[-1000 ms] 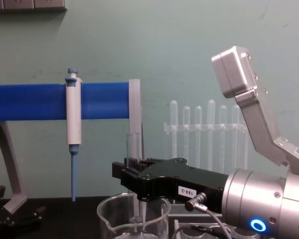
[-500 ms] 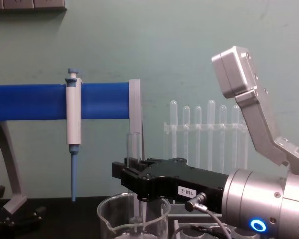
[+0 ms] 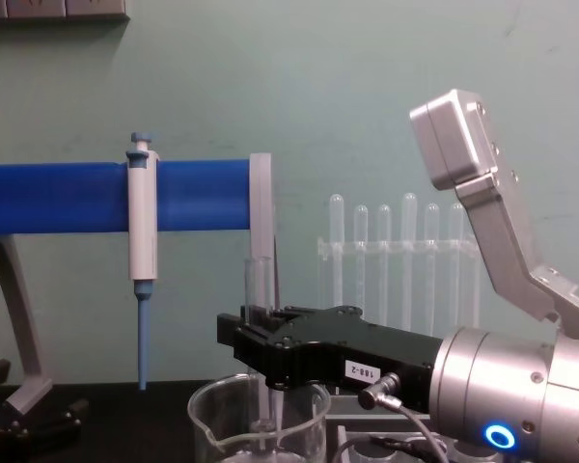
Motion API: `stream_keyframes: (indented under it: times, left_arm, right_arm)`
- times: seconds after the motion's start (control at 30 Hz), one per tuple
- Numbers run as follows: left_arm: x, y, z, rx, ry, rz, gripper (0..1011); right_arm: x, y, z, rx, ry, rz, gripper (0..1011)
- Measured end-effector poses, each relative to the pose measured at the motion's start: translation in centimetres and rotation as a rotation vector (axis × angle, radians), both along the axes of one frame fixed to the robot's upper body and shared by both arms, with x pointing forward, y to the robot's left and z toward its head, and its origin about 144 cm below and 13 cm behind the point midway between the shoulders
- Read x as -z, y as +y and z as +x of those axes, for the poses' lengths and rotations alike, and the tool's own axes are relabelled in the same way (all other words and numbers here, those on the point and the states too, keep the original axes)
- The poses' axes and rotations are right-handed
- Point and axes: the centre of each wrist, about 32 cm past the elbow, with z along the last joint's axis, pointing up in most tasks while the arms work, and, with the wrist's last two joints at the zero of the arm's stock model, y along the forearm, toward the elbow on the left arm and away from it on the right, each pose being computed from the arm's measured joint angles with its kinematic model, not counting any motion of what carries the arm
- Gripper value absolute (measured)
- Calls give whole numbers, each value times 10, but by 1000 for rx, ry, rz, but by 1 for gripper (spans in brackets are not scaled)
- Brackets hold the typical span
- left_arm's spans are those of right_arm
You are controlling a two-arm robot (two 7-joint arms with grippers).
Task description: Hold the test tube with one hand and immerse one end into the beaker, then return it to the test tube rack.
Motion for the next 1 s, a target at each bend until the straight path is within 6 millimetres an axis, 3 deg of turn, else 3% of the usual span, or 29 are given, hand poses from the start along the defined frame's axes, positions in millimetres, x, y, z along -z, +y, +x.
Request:
stream_keyframes:
  times: [1.0]
  left_arm:
    - [0,0,0,0,0,0,1000]
  right_arm:
    - [0,0,0,0,0,0,224]
